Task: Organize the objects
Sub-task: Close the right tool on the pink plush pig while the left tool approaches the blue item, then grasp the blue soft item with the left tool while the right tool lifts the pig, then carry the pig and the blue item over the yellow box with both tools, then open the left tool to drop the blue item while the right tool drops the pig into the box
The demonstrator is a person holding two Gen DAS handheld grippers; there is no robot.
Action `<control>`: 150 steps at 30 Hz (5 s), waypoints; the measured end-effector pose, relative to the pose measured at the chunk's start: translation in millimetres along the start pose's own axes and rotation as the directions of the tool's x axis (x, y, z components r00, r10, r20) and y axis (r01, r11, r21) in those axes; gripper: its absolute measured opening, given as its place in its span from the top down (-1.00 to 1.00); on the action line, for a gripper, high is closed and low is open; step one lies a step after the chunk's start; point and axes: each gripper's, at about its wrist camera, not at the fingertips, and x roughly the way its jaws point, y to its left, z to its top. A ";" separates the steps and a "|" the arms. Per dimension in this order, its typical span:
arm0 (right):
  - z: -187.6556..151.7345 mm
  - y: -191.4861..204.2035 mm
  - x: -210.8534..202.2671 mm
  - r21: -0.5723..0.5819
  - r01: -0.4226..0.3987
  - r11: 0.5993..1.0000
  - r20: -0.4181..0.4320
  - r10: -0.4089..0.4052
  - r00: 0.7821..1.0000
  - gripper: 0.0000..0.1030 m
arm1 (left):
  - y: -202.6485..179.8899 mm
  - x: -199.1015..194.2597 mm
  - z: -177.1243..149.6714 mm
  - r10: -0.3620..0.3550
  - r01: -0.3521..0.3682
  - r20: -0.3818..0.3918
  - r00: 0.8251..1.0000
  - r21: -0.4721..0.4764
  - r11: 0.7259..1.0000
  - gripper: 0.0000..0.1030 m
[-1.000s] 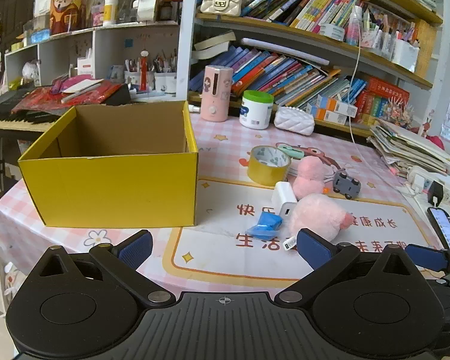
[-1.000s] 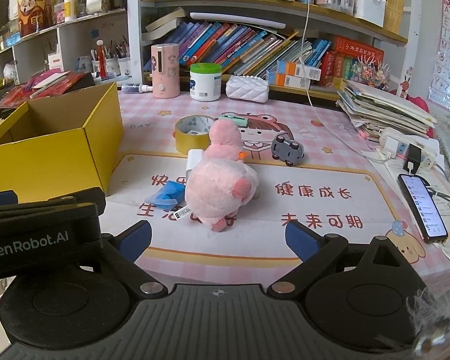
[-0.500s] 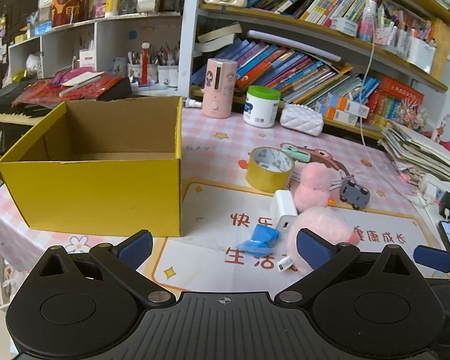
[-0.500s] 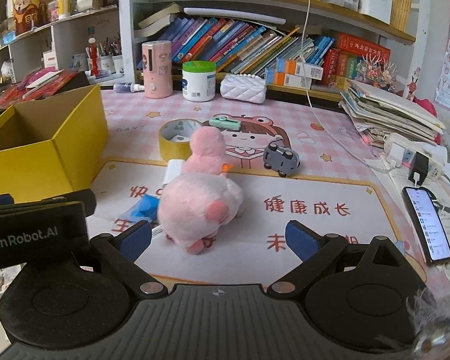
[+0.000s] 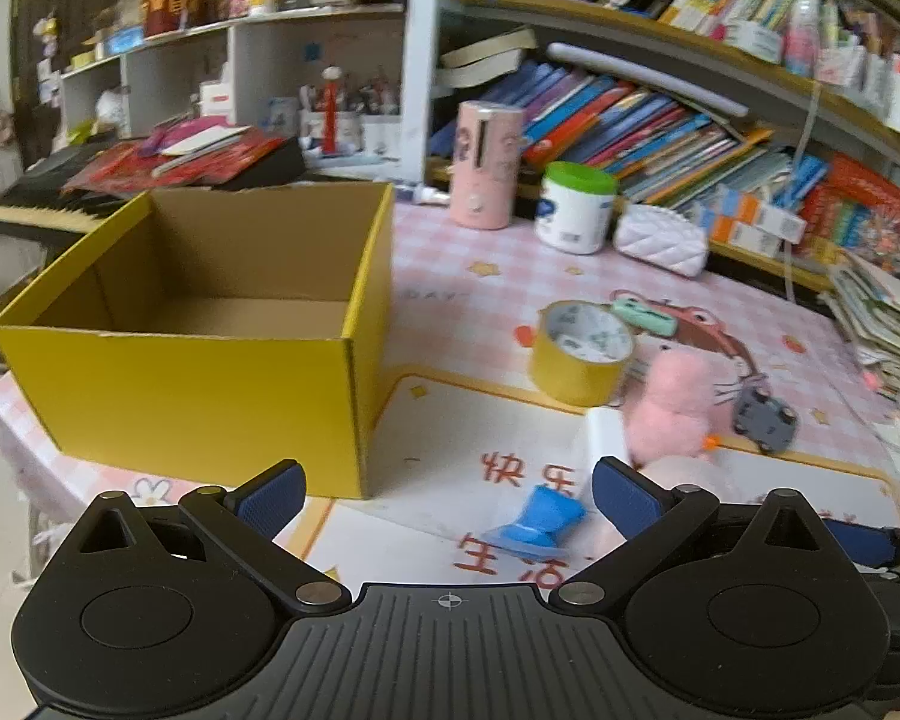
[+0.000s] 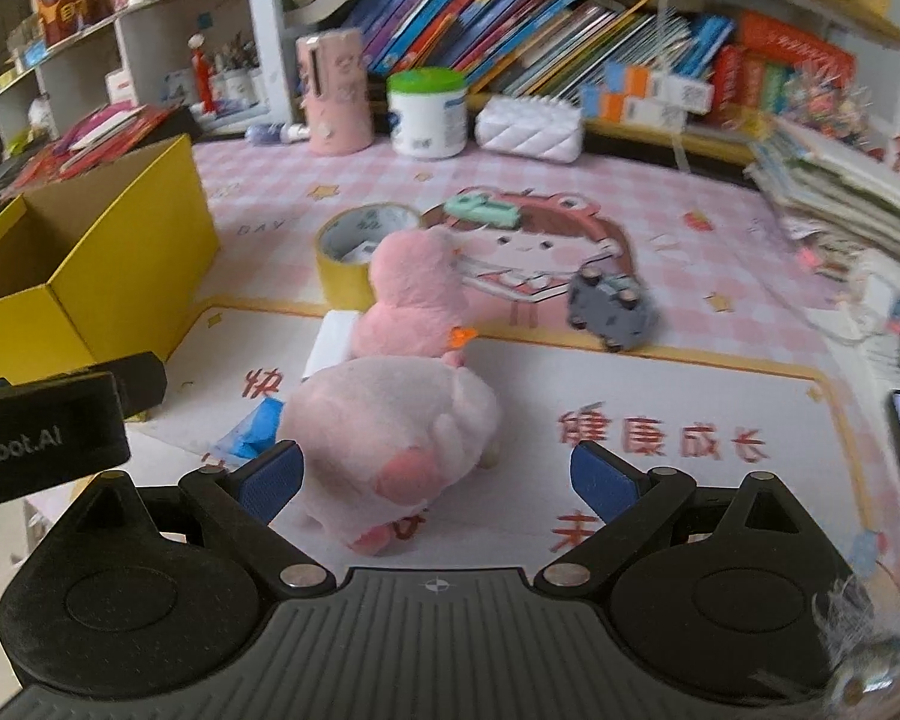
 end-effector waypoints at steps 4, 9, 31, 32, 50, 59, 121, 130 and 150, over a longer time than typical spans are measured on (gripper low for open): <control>4.2 4.2 18.4 -0.027 -0.059 0.998 -0.045 0.058 0.997 -0.89 | 4.9 2.6 1.6 0.051 -0.051 0.000 0.999 -0.028 0.998 -0.98; 5.8 13.6 44.0 -0.081 -0.093 0.992 -0.096 0.085 0.992 -0.77 | 9.9 3.6 2.3 0.104 -0.104 -0.004 0.995 -0.050 0.993 -0.98; 18.0 -92.0 -8.0 0.092 0.091 0.992 0.087 -0.099 0.991 -0.21 | -67.1 40.4 -9.5 -0.030 0.032 -0.059 0.998 0.033 0.999 -0.87; 17.4 -96.5 -8.5 0.103 0.093 0.990 0.087 -0.102 0.991 -0.21 | -71.0 43.9 -12.9 -0.029 0.033 -0.073 0.997 0.049 0.998 -0.82; 22.0 -104.8 5.6 0.040 -0.014 0.999 0.068 0.011 0.998 -0.21 | -69.6 88.4 -28.1 0.075 -0.060 -0.195 0.978 0.081 0.995 0.30; 17.1 -94.1 4.2 0.023 -0.056 0.998 0.055 0.055 0.997 -0.21 | -61.1 64.9 -27.7 0.044 -0.038 -0.162 0.986 0.038 0.999 0.44; -56.0 227.2 -105.2 -0.197 -0.177 0.964 0.184 0.213 0.959 -0.21 | 219.4 -104.9 -31.7 -0.034 0.046 0.140 0.990 -0.080 0.996 0.44; 14.6 238.4 -85.8 -0.268 -0.176 0.947 0.314 0.258 0.913 -0.21 | 212.6 -80.3 24.2 -0.020 0.036 0.234 0.972 -0.061 0.997 0.44; 86.9 257.9 49.2 -0.491 -0.243 0.836 0.056 0.309 0.949 -0.22 | 200.2 30.5 70.7 0.056 -0.052 0.105 0.993 -0.041 0.998 0.44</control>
